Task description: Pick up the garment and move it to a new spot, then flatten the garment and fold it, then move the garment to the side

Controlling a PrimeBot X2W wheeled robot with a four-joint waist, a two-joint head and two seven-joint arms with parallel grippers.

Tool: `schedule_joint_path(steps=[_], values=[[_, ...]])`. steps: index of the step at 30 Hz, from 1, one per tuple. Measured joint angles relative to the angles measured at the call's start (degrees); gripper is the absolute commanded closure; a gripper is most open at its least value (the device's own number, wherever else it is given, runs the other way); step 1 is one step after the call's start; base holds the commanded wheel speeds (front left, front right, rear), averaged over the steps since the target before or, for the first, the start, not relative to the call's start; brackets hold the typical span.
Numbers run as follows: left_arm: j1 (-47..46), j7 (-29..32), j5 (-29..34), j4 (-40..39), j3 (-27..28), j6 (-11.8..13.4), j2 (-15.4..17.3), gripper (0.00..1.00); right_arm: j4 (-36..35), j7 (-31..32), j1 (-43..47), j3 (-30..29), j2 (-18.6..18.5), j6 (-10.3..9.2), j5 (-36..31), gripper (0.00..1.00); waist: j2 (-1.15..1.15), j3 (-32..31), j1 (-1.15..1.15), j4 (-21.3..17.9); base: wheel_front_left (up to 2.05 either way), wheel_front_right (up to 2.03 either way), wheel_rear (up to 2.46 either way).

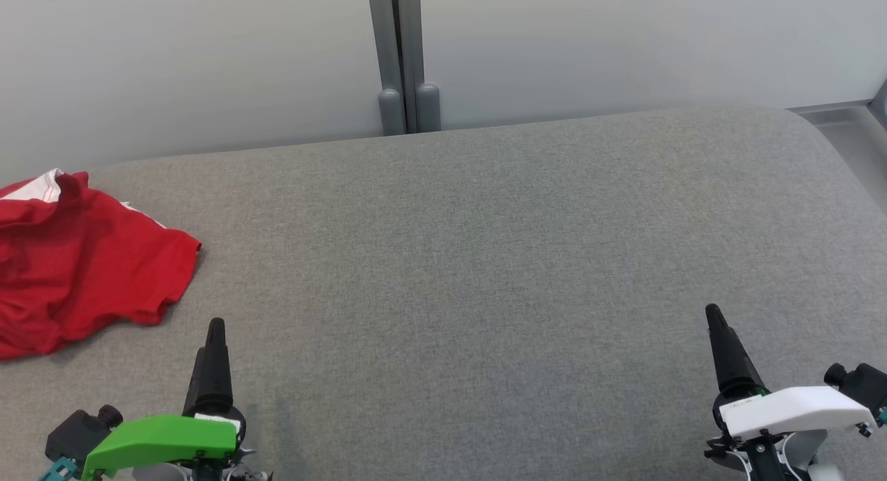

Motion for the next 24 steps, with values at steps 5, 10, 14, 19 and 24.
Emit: schedule_joint_path(steps=[5,10,14,19,24], values=[[0.3,-0.8,6.3,-0.8,-1.2,0.7,0.0,0.00,-1.4,-1.0,0.2,1.2,-0.1,0.00,-7.2,0.00,0.00,-0.1,0.00,0.0,0.00,0.00,0.00],[1.0,-2.0,12.4,-1.2,-2.5,1.3,0.0,0.00,-2.2,-2.1,0.4,2.3,-0.1,0.00,-14.7,0.00,0.00,-0.1,0.00,0.0,0.00,0.00,0.00],[1.2,-2.7,16.1,-0.9,-3.0,1.8,0.1,0.00,-2.2,-2.9,0.7,2.9,-0.1,0.00,-18.9,0.00,0.00,-0.2,0.00,0.0,0.00,0.00,0.00],[1.4,-3.6,20.0,-0.5,-3.5,2.3,0.1,0.00,-2.2,-3.6,0.8,3.5,-0.2,0.00,-23.8,0.00,0.00,-0.2,0.00,-0.1,0.00,0.00,0.00],[1.5,-4.3,24.7,-0.2,-3.8,2.4,0.1,0.00,-2.2,-4.5,0.8,3.8,-0.2,0.00,-27.9,0.00,0.00,-0.3,0.00,-0.2,0.00,0.00,0.00]])
